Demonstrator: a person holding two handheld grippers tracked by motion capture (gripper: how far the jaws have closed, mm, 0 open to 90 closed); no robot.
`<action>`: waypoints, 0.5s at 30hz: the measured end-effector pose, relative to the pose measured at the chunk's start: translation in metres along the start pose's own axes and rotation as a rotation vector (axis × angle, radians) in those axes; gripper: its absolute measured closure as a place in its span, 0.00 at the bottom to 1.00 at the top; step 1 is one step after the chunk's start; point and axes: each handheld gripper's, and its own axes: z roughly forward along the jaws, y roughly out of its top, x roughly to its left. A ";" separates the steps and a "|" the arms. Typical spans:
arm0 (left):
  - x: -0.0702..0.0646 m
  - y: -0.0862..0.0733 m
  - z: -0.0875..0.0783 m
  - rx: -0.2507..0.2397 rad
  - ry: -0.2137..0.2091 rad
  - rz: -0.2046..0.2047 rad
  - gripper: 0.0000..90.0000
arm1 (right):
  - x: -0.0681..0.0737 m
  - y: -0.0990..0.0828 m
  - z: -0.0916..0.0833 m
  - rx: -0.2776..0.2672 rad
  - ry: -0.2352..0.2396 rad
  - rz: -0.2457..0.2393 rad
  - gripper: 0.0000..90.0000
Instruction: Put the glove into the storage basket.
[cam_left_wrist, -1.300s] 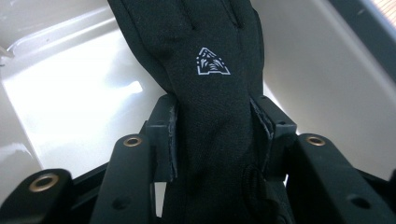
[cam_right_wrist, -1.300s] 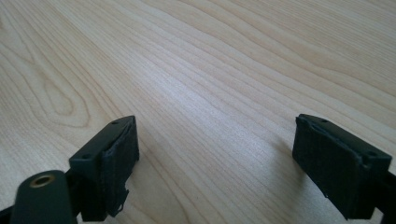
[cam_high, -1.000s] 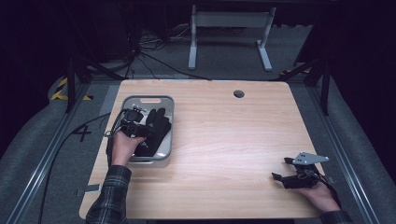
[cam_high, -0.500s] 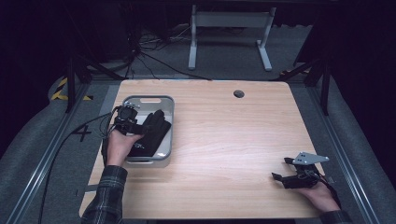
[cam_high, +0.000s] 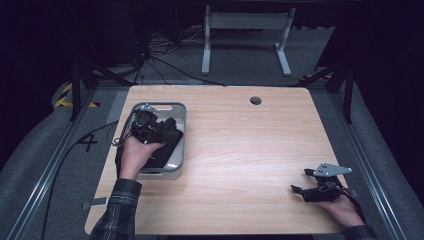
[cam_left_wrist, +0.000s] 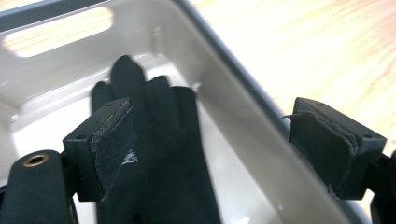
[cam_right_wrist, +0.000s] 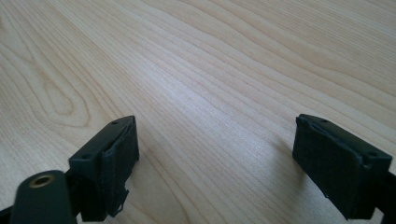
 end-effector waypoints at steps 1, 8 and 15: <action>0.000 0.000 0.000 0.000 0.000 0.000 0.17 | 0.000 0.000 0.000 0.000 0.000 0.000 0.16; -0.029 0.009 0.001 -0.024 -0.053 0.055 0.17 | 0.000 0.000 0.000 0.000 0.000 0.000 0.16; -0.059 0.015 0.009 -0.030 -0.108 0.110 0.17 | 0.000 0.000 0.000 0.000 0.000 0.000 0.16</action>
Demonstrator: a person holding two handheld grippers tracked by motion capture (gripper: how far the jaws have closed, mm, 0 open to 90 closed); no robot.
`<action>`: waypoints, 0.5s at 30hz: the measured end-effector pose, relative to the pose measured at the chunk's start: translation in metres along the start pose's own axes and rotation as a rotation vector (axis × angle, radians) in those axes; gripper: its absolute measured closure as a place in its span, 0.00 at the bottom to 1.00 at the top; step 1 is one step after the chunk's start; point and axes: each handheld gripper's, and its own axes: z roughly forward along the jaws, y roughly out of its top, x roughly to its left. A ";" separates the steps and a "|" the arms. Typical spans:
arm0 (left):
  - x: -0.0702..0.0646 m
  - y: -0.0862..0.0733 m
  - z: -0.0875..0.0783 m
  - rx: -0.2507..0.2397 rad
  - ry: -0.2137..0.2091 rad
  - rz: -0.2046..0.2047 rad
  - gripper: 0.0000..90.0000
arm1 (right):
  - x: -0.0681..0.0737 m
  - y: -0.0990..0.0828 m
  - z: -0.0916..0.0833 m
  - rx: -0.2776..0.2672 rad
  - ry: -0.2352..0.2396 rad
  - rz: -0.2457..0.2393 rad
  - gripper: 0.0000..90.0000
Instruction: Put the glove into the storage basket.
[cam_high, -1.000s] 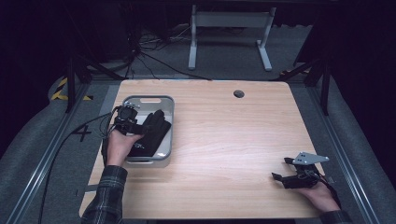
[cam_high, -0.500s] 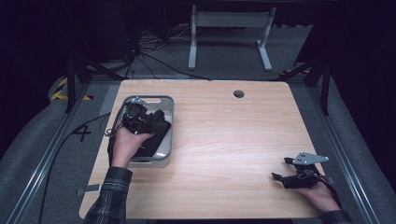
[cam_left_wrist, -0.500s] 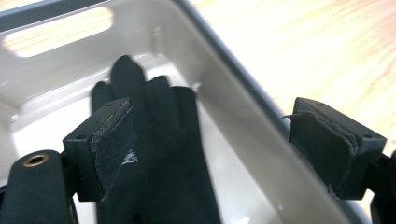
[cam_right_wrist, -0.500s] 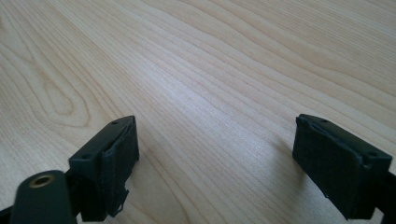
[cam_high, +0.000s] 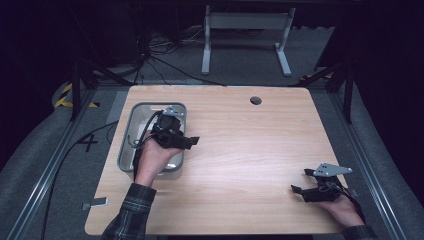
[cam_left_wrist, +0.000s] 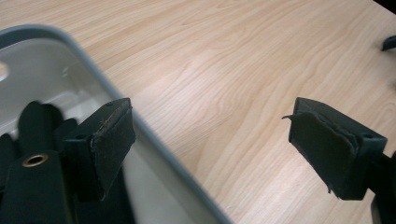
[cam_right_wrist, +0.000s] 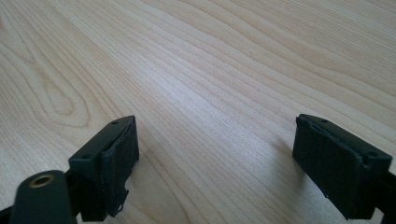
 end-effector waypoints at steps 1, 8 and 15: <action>-0.003 0.001 0.002 -0.003 -0.007 0.005 0.17 | 0.000 0.000 0.000 0.000 0.000 0.000 0.16; -0.025 0.000 0.013 -0.007 -0.045 0.037 0.17 | 0.000 0.000 0.000 0.000 0.000 0.000 0.16; -0.048 -0.004 0.027 -0.009 -0.084 0.068 0.17 | 0.000 0.000 0.000 0.001 -0.001 -0.001 0.16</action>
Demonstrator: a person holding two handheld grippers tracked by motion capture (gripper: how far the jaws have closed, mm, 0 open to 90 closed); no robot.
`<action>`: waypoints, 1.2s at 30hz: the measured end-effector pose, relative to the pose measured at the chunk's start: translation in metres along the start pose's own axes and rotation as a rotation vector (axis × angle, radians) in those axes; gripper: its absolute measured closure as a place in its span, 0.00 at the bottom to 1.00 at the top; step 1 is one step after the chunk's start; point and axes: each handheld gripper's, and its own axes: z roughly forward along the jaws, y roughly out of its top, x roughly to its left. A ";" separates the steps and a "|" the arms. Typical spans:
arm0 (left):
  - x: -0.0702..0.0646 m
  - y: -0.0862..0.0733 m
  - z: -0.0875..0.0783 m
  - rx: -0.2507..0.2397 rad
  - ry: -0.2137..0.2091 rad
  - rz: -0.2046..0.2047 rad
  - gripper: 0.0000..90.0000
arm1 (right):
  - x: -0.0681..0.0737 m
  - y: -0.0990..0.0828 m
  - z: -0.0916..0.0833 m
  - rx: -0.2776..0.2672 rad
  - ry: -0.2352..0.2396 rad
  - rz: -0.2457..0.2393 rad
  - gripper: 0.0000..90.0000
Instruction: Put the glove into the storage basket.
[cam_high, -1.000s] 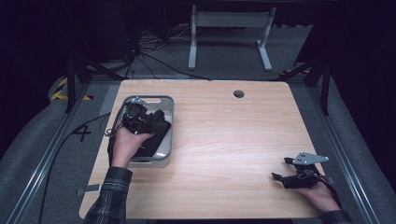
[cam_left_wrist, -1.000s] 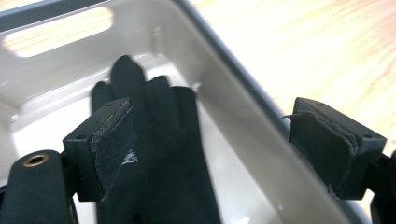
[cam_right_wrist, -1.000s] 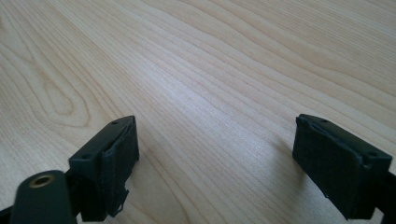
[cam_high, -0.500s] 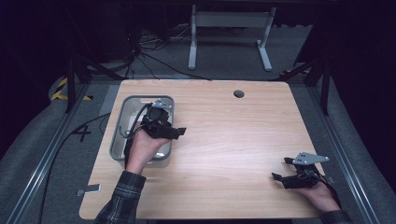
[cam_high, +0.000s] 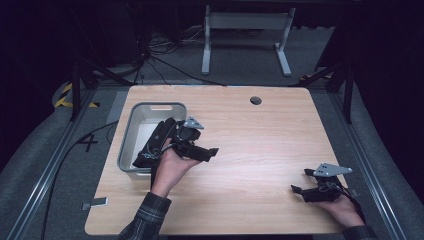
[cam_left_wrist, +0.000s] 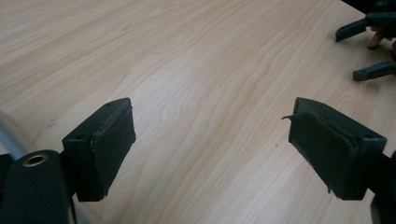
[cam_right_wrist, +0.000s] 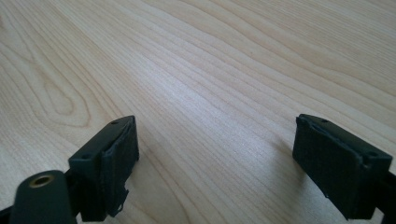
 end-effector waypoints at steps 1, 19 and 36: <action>-0.003 0.000 0.002 0.003 -0.004 0.007 0.17 | 0.000 0.000 0.000 0.000 0.002 0.000 0.16; -0.044 -0.017 0.045 0.021 -0.091 0.057 0.17 | 0.000 0.000 0.000 0.002 0.002 -0.002 0.15; -0.066 -0.041 0.086 0.071 -0.114 0.119 0.17 | 0.000 0.000 0.000 0.003 0.005 -0.002 0.15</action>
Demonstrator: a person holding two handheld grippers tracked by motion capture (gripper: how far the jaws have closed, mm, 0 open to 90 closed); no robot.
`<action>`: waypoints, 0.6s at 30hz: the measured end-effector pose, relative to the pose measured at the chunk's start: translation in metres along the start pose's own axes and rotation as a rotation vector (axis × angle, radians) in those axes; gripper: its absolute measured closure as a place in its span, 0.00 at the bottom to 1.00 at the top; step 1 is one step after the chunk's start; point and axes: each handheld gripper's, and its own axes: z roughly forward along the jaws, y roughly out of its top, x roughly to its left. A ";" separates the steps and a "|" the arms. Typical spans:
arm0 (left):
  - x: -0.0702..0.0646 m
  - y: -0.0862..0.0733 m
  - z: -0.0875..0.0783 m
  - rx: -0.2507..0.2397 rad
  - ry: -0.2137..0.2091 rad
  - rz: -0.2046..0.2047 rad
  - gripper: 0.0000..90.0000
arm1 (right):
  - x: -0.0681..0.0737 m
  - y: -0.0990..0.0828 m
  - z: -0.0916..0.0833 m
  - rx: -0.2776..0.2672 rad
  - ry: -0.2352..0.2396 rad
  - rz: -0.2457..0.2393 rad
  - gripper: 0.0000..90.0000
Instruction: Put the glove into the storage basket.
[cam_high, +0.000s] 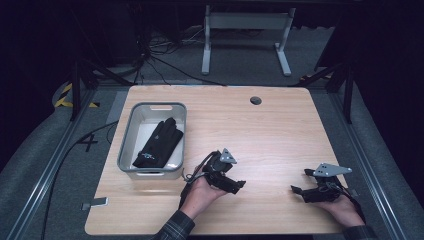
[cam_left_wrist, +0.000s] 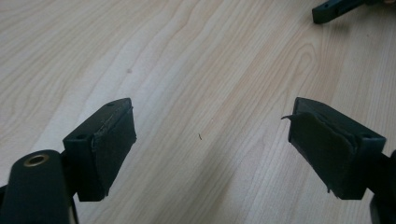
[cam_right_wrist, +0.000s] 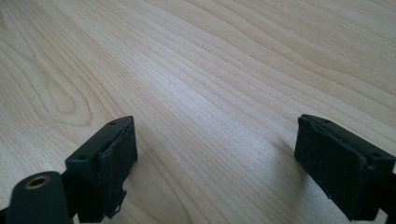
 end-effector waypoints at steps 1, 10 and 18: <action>-0.001 -0.001 0.002 0.007 -0.004 0.001 0.17 | 0.000 0.000 0.000 0.000 0.000 -0.001 0.15; -0.009 -0.009 0.018 0.034 0.018 0.021 0.17 | 0.000 0.000 0.000 0.000 0.000 0.000 0.15; -0.012 -0.014 0.026 0.071 0.029 0.040 0.17 | 0.000 0.000 0.000 0.000 0.001 -0.001 0.15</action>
